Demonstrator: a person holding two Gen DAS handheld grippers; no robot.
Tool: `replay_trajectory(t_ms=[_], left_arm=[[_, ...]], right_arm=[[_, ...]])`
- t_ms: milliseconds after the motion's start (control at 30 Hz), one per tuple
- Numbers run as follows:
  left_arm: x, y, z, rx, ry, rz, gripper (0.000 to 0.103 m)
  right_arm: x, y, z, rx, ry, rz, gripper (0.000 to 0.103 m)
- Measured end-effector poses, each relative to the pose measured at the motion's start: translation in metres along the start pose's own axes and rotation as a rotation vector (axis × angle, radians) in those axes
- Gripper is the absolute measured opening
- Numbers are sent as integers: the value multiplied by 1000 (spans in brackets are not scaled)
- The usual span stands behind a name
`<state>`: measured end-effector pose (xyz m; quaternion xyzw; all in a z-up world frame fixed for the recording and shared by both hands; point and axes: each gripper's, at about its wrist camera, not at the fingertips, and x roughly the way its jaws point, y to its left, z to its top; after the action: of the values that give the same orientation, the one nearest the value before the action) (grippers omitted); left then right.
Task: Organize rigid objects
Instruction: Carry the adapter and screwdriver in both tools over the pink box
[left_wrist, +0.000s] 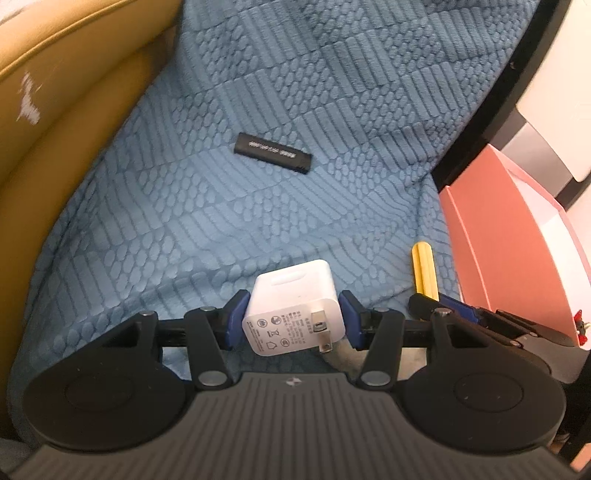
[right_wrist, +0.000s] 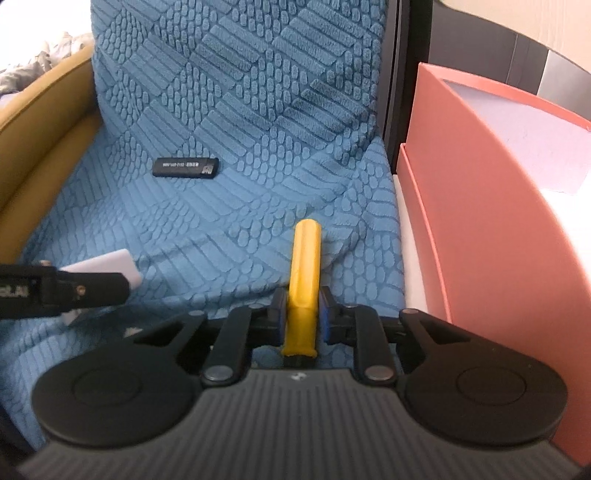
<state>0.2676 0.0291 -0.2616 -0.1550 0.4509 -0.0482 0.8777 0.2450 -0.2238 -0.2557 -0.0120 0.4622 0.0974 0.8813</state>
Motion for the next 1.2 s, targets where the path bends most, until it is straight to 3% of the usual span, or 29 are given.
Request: replay_trajectory(t_ms=[333,433,667,1200], left_arm=[[-25,-18,5,33,-37,-33,58],[-39,-32,2,84,-64,-11,58],[-74,-50,-5,80,-69,-28,58],[-164,-92,-26,77,-106,-33,58]], right_arm=[[-52,-10,20,1,-50,2,21],[-71,-13,28,-5,-73,-3,21],[-121,-8,37,-19,-89,32,21],[-225,-11,27,3,-134,72,21]])
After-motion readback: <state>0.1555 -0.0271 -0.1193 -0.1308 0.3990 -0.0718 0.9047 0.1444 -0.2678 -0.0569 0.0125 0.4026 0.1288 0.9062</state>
